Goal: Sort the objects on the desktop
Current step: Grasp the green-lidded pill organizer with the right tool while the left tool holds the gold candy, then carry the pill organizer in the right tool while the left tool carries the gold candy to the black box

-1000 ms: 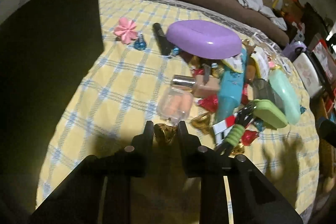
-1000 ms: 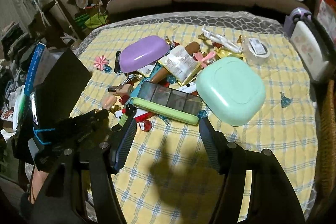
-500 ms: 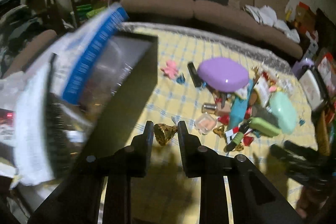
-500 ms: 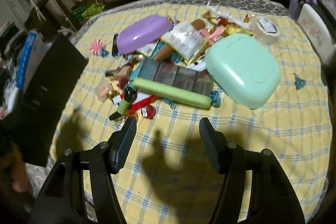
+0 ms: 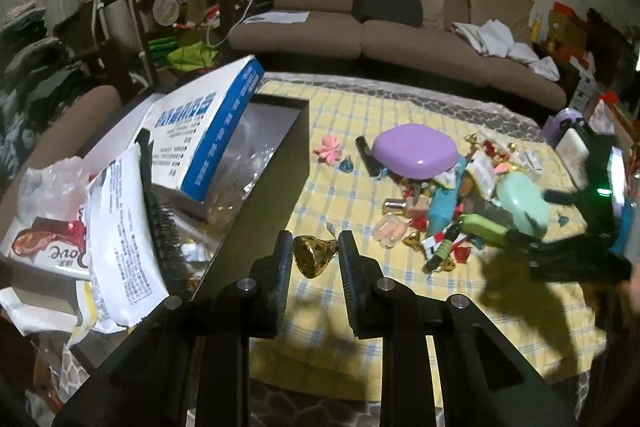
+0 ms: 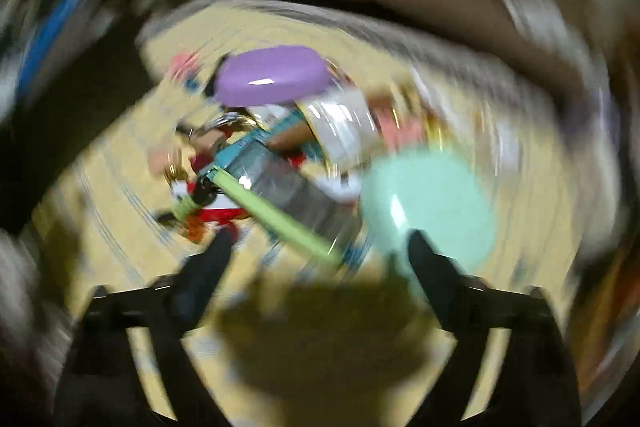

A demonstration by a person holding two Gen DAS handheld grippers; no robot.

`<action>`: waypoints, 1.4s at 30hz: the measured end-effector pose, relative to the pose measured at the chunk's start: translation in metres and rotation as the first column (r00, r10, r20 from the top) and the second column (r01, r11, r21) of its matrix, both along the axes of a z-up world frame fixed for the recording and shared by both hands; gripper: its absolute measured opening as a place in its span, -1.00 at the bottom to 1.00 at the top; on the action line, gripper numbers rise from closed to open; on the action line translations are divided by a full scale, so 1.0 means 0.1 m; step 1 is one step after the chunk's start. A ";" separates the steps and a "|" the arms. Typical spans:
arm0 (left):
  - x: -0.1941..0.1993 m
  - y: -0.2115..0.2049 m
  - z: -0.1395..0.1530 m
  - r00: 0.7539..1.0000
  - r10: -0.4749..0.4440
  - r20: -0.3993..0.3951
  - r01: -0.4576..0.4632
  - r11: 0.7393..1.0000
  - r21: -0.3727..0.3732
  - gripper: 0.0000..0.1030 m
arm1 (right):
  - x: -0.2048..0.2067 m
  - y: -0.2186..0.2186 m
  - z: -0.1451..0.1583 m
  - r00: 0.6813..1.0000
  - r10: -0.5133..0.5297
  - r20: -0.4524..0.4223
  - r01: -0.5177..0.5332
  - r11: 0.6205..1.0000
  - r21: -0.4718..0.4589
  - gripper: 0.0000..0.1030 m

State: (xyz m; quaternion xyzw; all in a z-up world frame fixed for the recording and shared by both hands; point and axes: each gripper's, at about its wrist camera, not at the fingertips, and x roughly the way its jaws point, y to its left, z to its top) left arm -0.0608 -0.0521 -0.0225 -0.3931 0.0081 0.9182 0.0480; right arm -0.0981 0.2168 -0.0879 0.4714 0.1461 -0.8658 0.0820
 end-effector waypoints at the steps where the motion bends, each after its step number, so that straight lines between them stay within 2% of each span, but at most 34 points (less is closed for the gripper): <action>1: 0.01 0.00 0.02 1.000 -0.005 -0.010 0.005 1.000 0.002 -0.56 | -0.08 -0.03 -0.02 0.999 0.042 0.016 -0.042 0.999 0.035 0.84; 4: 0.03 -0.02 0.07 1.000 -0.003 -0.027 0.004 1.000 0.010 -0.56 | -0.38 -0.08 -0.10 0.987 0.116 0.111 -0.125 0.989 0.073 0.84; 8: 0.06 -0.09 0.13 0.999 0.011 -0.047 -0.011 1.000 0.011 -0.56 | -0.56 -0.15 -0.26 0.968 0.179 0.173 -0.195 0.978 0.077 0.80; 9: 0.06 -0.11 0.15 0.998 0.016 -0.055 -0.016 1.000 0.002 -0.56 | -0.57 -0.14 -0.32 0.961 0.198 0.192 -0.217 0.973 0.082 0.70; 11: 0.06 -0.14 0.16 0.998 0.024 -0.063 -0.025 1.000 -0.004 -0.56 | -0.54 -0.20 -0.41 0.947 0.235 0.219 -0.263 0.959 0.107 0.11; 13: 0.06 -0.18 0.18 0.997 0.033 -0.069 -0.032 0.999 0.009 -0.56 | -0.45 -0.24 -0.51 0.927 0.269 0.263 -0.305 0.946 0.107 -0.09; 15: 0.07 -0.21 0.21 0.996 0.040 -0.078 -0.039 0.999 0.014 -0.56 | -0.38 -0.23 -0.52 0.915 0.283 0.287 -0.307 0.951 0.041 -0.11; 17: 0.07 -0.22 0.23 0.995 0.044 -0.086 -0.043 0.999 0.013 -0.56 | -0.33 -0.18 -0.47 0.917 0.284 0.279 -0.284 0.958 -0.042 -0.12; 20: 0.09 -0.22 0.25 0.994 0.050 -0.098 -0.051 0.999 -0.005 -0.56 | -0.21 -0.10 -0.31 0.943 0.250 0.219 -0.233 0.967 -0.100 -0.14; 24: 0.09 -0.25 0.26 0.993 0.062 -0.101 -0.063 0.998 -0.011 -0.56 | -0.07 -0.02 0.14 0.978 0.183 0.105 -0.162 0.971 -0.176 -0.14; 29: 0.10 -0.30 0.30 0.990 0.076 -0.115 -0.077 0.997 -0.006 -0.56 | 0.10 -0.05 0.71 0.991 0.135 0.013 -0.129 0.965 -0.230 -0.14; 32: 0.12 -0.33 0.32 0.989 0.084 -0.123 -0.085 0.996 0.000 -0.56 | 0.16 -0.10 1.01 0.993 0.106 -0.046 -0.114 0.959 -0.260 -0.14; 35: 0.14 -0.39 0.36 0.986 0.093 -0.138 -0.094 0.996 -0.001 -0.56 | 0.26 -0.20 1.39 0.990 0.067 -0.122 -0.105 0.936 -0.336 -0.14; 39: 0.18 -0.59 0.47 0.974 0.114 -0.194 -0.131 0.989 -0.073 -0.56 | 0.44 -0.36 1.83 0.969 -0.006 -0.245 -0.081 0.935 -0.345 -0.14; 42: 0.24 -0.81 0.54 0.958 0.175 -0.225 -0.194 0.979 -0.066 -0.56 | 0.54 -0.50 2.15 0.953 -0.059 -0.298 -0.055 0.931 -0.361 -0.14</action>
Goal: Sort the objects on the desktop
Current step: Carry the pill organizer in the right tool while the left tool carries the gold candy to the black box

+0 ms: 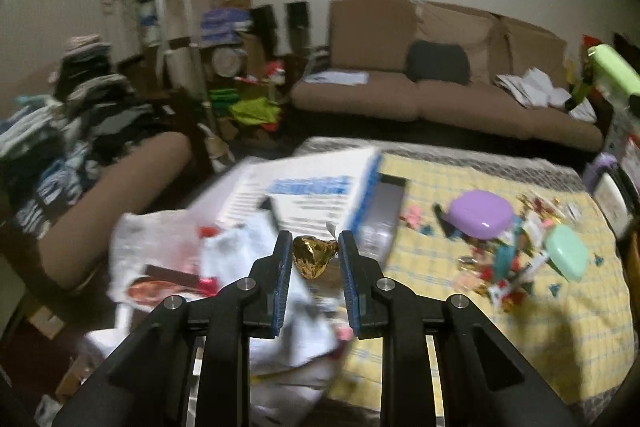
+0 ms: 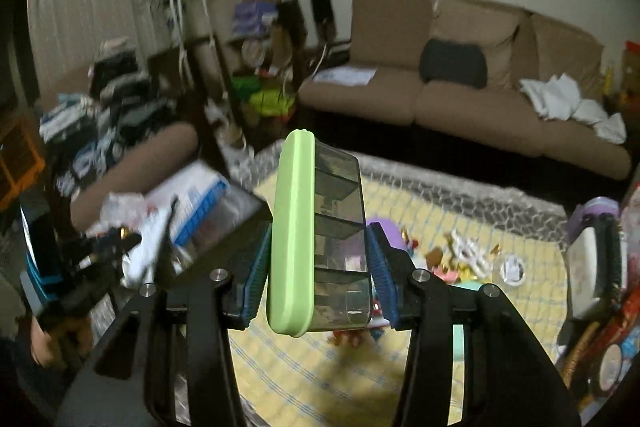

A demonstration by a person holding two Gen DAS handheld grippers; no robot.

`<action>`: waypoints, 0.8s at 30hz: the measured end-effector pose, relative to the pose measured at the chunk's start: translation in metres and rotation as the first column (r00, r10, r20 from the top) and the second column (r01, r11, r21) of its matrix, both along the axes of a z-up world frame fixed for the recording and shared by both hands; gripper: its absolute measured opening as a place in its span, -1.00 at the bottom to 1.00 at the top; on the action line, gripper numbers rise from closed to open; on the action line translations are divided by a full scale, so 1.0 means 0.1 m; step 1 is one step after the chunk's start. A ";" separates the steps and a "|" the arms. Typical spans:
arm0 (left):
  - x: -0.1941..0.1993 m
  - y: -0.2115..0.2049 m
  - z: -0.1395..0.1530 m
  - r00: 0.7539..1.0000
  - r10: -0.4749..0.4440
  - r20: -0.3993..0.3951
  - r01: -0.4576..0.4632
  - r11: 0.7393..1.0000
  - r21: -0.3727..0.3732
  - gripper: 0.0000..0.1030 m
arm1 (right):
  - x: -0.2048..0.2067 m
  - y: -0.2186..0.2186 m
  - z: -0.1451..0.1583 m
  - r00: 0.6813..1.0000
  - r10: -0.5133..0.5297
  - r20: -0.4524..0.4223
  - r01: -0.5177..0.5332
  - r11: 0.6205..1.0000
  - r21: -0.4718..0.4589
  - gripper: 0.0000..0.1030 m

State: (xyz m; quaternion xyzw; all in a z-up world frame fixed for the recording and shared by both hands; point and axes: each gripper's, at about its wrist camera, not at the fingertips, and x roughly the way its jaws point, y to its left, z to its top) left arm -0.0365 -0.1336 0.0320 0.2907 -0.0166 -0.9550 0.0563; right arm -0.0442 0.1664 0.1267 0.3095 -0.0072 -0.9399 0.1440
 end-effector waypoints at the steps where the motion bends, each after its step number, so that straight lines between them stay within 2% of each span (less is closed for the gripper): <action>1: 0.01 -0.07 0.01 1.000 0.014 -0.005 -0.014 1.000 0.008 -0.56 | 0.02 -0.04 0.09 1.000 -0.011 -0.014 0.011 1.000 -0.009 -0.14; 6: 0.06 -0.39 0.04 0.996 0.089 -0.018 -0.088 0.996 0.033 -0.55 | 0.15 -0.38 0.47 0.996 -0.046 -0.071 0.045 0.999 -0.014 -0.14; 8: 0.08 -0.49 0.05 0.994 0.107 -0.019 -0.106 0.993 0.055 -0.56 | 0.20 -0.61 0.54 0.994 -0.064 -0.084 0.066 0.998 0.013 -0.14; 10: 0.13 -0.58 0.06 0.992 0.127 -0.021 -0.126 0.990 0.058 -0.56 | 0.24 -0.84 0.54 0.995 -0.046 -0.091 0.044 0.999 -0.023 -0.14; 11: 0.14 -0.60 0.06 0.991 0.132 -0.022 -0.131 0.990 0.055 -0.56 | 0.24 -0.94 0.51 0.996 -0.018 -0.084 0.013 0.998 -0.063 -0.14; 13: 0.18 -0.67 0.07 0.989 0.148 -0.025 -0.147 0.988 0.047 -0.56 | 0.23 -1.11 0.42 0.997 0.022 -0.078 -0.028 0.997 -0.074 -0.14; 17: 0.25 -0.81 0.08 0.984 0.178 -0.022 -0.176 0.983 0.057 -0.56 | 0.25 -1.44 0.08 0.996 0.014 -0.089 -0.010 0.999 0.043 -0.14; 20: 0.32 -0.90 0.10 0.980 0.196 -0.028 -0.194 0.979 0.069 -0.55 | 0.16 -1.58 -0.24 0.998 0.060 -0.020 -0.060 0.998 -0.003 -0.14; 24: 0.39 -0.98 0.10 0.978 0.206 -0.032 -0.202 0.974 0.098 -0.56 | 0.08 -1.66 -0.49 0.996 0.089 0.018 -0.089 0.996 0.017 -0.14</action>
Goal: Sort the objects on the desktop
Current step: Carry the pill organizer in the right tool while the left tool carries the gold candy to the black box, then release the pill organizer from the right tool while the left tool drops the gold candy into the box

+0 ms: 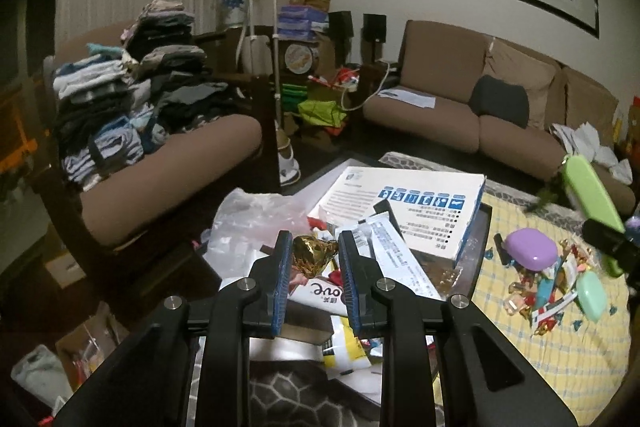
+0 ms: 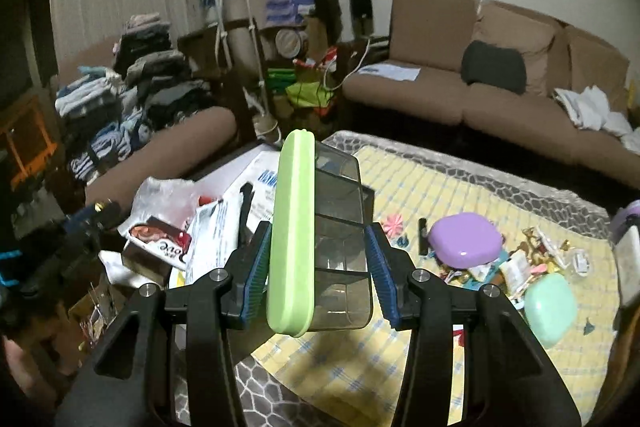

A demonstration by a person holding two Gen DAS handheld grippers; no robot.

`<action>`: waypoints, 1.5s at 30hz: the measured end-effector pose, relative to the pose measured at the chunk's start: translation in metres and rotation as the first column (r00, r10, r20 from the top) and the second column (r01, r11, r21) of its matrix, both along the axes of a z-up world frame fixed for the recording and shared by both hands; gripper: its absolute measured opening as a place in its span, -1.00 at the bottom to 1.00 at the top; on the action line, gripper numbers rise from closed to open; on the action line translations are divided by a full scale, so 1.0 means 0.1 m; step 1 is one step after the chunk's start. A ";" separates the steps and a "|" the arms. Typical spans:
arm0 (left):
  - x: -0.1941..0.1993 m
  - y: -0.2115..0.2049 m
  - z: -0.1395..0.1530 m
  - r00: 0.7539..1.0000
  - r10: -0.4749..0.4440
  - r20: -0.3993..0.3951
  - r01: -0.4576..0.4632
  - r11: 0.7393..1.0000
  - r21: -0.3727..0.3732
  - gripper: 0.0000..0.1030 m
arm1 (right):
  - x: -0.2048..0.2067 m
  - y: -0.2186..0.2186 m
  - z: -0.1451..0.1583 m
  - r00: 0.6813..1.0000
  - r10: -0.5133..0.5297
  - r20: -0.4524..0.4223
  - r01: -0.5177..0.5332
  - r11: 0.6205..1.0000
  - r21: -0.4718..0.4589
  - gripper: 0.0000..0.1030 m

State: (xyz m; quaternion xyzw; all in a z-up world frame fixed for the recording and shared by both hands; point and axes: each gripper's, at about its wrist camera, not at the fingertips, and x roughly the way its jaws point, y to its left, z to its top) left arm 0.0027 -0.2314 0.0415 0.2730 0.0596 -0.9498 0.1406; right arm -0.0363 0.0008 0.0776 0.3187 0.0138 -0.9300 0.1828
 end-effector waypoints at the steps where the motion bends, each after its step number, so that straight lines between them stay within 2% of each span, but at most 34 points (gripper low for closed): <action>1: 0.01 -0.03 0.00 1.000 -0.003 -0.006 0.004 1.000 0.028 -0.55 | 0.00 0.02 -0.04 1.000 0.016 0.012 -0.016 0.999 -0.034 -0.14; 3: 0.03 -0.08 -0.01 1.000 -0.006 -0.018 0.007 0.997 0.082 -0.55 | 0.03 0.05 -0.06 0.999 0.048 0.018 -0.046 0.993 -0.105 -0.14; 5: 0.03 -0.11 -0.02 1.000 -0.005 -0.026 0.008 0.994 0.107 -0.55 | 0.03 0.06 -0.06 0.995 0.096 0.013 -0.093 0.980 -0.175 -0.14; 9: -0.01 -0.07 -0.07 1.000 0.003 -0.010 -0.002 0.995 0.104 -0.55 | 0.04 -0.08 -0.11 0.982 0.189 -0.002 -0.184 0.957 -0.226 -0.14; 13: -0.09 -0.09 -0.17 0.999 0.027 0.041 -0.032 0.991 0.126 -0.55 | -0.09 -0.28 -0.33 0.959 0.278 0.044 -0.254 0.922 -0.293 -0.14; 16: -0.16 -0.11 -0.28 0.995 0.054 0.090 -0.068 0.985 0.156 -0.55 | -0.23 -0.45 -0.56 0.945 0.305 0.119 -0.267 0.928 -0.259 -0.14; 19: -0.25 -0.11 -0.38 0.991 0.057 0.120 -0.076 0.983 0.168 -0.55 | -0.30 -0.73 -0.77 0.953 0.265 0.144 -0.255 0.963 -0.086 -0.14; 21: -0.30 -0.12 -0.43 0.990 0.061 0.128 -0.081 0.983 0.165 -0.55 | -0.33 -0.89 -0.89 0.951 0.267 0.157 -0.273 0.962 0.015 -0.14; 22: -0.33 -0.11 -0.45 0.988 0.067 0.136 -0.088 0.984 0.157 -0.55 | -0.36 -0.95 -0.93 0.949 0.269 0.165 -0.278 0.960 0.032 -0.14; 29: -0.42 -0.04 -0.54 0.983 0.051 0.174 -0.075 0.988 0.135 -0.55 | -0.55 -1.01 -1.08 0.944 0.239 0.230 -0.232 0.971 -0.058 -0.15; 34: -0.40 -0.05 -0.52 0.984 0.042 0.174 -0.065 0.989 0.129 -0.55 | -0.69 -1.02 -1.22 0.952 0.181 0.245 -0.185 0.983 -0.005 -0.14; 38: -0.40 -0.07 -0.54 0.982 0.038 0.187 -0.063 0.990 0.125 -0.55 | -0.83 -0.97 -1.31 0.948 0.185 0.260 -0.157 0.980 -0.126 -0.14; 42: -0.41 -0.08 -0.56 0.978 0.038 0.205 -0.061 0.992 0.107 -0.55 | -0.80 -0.97 -1.22 0.943 0.201 0.264 -0.185 0.979 -0.083 -0.12; 45: -0.41 -0.07 -0.55 0.978 0.039 0.206 -0.061 0.993 0.103 -0.55 | -0.69 -0.84 -1.03 0.957 0.193 0.219 -0.184 0.981 -0.061 -0.10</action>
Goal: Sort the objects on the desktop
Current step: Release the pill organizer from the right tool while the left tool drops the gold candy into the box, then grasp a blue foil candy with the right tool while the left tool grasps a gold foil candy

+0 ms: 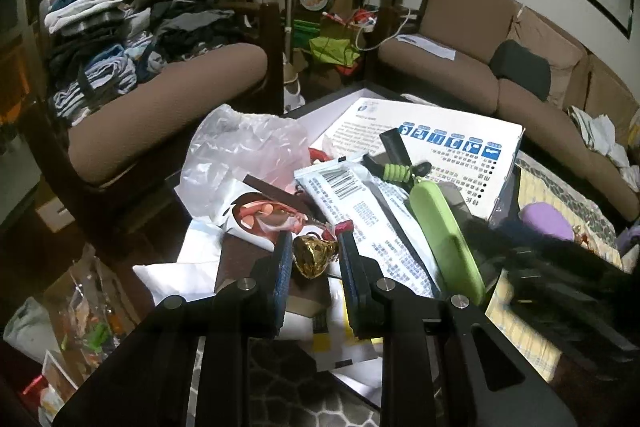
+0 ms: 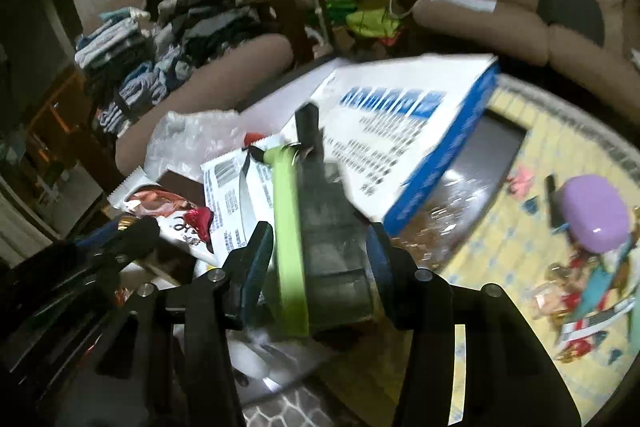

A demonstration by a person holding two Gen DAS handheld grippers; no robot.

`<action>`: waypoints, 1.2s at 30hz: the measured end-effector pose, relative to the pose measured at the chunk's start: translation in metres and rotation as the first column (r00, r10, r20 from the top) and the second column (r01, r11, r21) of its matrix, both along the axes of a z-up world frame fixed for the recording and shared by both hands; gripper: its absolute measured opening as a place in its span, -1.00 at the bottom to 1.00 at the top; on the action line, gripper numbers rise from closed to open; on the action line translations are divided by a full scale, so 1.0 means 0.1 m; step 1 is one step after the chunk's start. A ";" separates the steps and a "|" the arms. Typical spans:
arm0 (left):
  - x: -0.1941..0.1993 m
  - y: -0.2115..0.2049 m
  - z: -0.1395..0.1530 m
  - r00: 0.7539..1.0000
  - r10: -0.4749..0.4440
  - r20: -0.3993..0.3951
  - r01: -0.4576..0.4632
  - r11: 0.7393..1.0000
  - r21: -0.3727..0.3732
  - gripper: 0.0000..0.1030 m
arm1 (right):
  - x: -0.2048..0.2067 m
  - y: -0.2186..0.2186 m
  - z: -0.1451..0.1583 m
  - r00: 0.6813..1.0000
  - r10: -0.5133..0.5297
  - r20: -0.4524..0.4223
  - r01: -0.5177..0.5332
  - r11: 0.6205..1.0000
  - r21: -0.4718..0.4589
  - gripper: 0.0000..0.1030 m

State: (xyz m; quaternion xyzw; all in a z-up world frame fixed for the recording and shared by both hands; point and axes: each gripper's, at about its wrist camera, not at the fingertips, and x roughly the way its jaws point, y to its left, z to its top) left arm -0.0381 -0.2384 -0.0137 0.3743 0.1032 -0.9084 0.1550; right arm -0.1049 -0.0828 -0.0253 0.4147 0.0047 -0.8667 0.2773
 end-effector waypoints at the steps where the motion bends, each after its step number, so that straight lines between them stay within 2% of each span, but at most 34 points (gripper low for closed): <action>1: 0.00 0.00 0.00 1.000 -0.003 0.001 0.003 1.000 0.002 -0.55 | 0.05 0.09 0.08 1.000 -0.012 -0.021 0.012 1.000 -0.021 -0.06; 4: 0.00 0.05 0.00 1.000 -0.017 0.012 0.018 1.000 -0.002 -0.55 | 0.19 0.36 0.23 0.997 -0.057 -0.059 0.052 0.995 -0.085 -0.01; 8: -0.02 0.14 0.01 0.999 -0.043 0.019 0.043 0.999 -0.014 -0.54 | 0.24 0.64 0.25 0.994 -0.114 -0.002 0.112 0.980 -0.165 0.01; 9: -0.02 0.16 0.00 0.999 -0.047 0.020 0.047 0.999 -0.012 -0.47 | 0.24 0.71 0.22 0.992 -0.127 0.020 0.129 0.977 -0.171 0.01; 11: 0.00 0.19 0.02 0.999 -0.050 0.016 0.050 0.999 -0.008 -0.13 | 0.25 0.81 0.20 0.988 -0.150 0.024 0.152 0.977 -0.151 0.01; 12: 0.01 0.20 0.03 0.999 -0.048 0.011 0.048 0.999 -0.008 0.12 | 0.24 0.84 0.19 0.987 -0.163 0.018 0.164 0.978 -0.130 0.02; 14: 0.04 0.19 0.08 0.999 -0.042 -0.011 0.042 0.999 0.005 0.26 | 0.22 0.91 0.18 0.983 -0.182 0.020 0.183 0.977 -0.113 0.05; 16: 0.08 0.19 0.12 0.998 -0.047 -0.040 0.049 0.998 0.039 0.57 | 0.24 1.00 0.17 0.980 -0.198 0.022 0.199 0.973 -0.113 0.08; 18: 0.12 0.22 0.17 0.995 -0.061 -0.084 0.069 0.994 0.089 0.66 | 0.25 1.11 0.18 0.976 -0.217 0.018 0.218 0.970 -0.107 0.14; 20: 0.12 0.30 0.21 0.988 -0.090 -0.122 0.107 0.984 0.141 0.72 | 0.27 1.27 0.20 0.965 -0.264 0.002 0.263 0.962 -0.078 0.28; 22: 0.08 0.42 0.21 0.981 -0.135 -0.139 0.158 0.971 0.177 0.83 | 0.27 1.43 0.20 0.952 -0.305 -0.009 0.304 0.951 -0.054 0.33; 24: 0.04 0.62 0.19 0.971 -0.190 -0.147 0.217 0.956 0.196 0.84 | 0.26 1.65 0.17 0.935 -0.355 0.000 0.355 0.934 -0.042 0.35; 26: -0.03 0.89 0.16 0.955 -0.266 -0.134 0.288 0.939 0.188 0.84 | 0.26 1.91 0.11 0.912 -0.409 0.022 0.409 0.912 -0.036 0.36; 29: -0.16 1.39 -0.01 0.891 -0.453 -0.040 0.450 0.865 0.222 0.84 | 0.25 2.26 -0.02 0.869 -0.488 0.086 0.489 0.872 0.007 0.35; 30: -0.19 1.56 -0.07 0.866 -0.499 -0.013 0.489 0.844 0.222 0.84 | 0.27 2.41 -0.07 0.841 -0.528 0.119 0.527 0.849 0.047 0.35; 32: -0.22 1.89 -0.20 0.833 -0.551 0.042 0.539 0.827 0.163 0.85 | 0.37 2.74 -0.13 0.764 -0.630 0.142 0.619 0.777 0.118 0.36; 34: -0.26 2.16 -0.32 0.805 -0.588 0.077 0.579 0.808 0.115 0.85 | 0.43 2.97 -0.16 0.731 -0.668 0.141 0.653 0.744 0.141 0.36; 36: -0.31 2.37 -0.42 0.788 -0.605 0.113 0.597 0.796 0.095 0.84 | 0.48 3.17 -0.22 0.707 -0.696 0.129 0.677 0.718 0.163 0.36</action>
